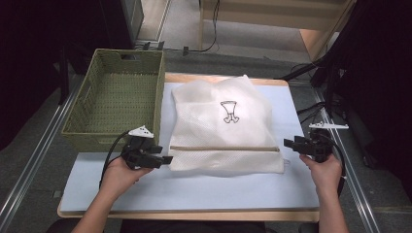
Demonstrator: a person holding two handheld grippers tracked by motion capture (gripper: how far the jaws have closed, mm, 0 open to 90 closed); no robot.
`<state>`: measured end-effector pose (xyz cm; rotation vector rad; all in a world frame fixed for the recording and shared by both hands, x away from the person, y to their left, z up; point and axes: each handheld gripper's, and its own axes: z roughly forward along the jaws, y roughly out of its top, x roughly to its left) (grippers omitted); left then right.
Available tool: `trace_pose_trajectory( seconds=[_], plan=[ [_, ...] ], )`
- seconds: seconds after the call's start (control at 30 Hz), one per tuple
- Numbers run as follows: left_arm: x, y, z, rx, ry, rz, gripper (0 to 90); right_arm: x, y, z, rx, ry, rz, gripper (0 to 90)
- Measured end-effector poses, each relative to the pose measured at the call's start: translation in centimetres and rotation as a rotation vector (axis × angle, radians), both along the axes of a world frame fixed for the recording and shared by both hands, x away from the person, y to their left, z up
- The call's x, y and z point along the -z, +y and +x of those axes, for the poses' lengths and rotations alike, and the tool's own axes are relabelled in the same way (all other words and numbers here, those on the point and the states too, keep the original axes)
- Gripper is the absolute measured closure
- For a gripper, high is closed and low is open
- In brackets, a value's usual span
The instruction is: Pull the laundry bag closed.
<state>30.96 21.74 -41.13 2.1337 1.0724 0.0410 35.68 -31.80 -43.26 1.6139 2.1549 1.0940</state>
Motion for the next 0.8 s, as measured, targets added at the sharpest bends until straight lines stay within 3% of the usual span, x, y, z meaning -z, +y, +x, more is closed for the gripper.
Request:
trace_pose_trajectory(
  seconds=[0.43,0.8],
  plan=[
    [0.5,0.2,0.3,0.004,0.014,0.033,37.0,0.4,0.7,0.4,-0.023,0.009,-0.016,44.4],
    [0.9,0.2,0.4,-0.010,0.033,0.034,34.9,0.6,1.2,0.6,-0.067,0.016,0.016,44.3]
  ],
)
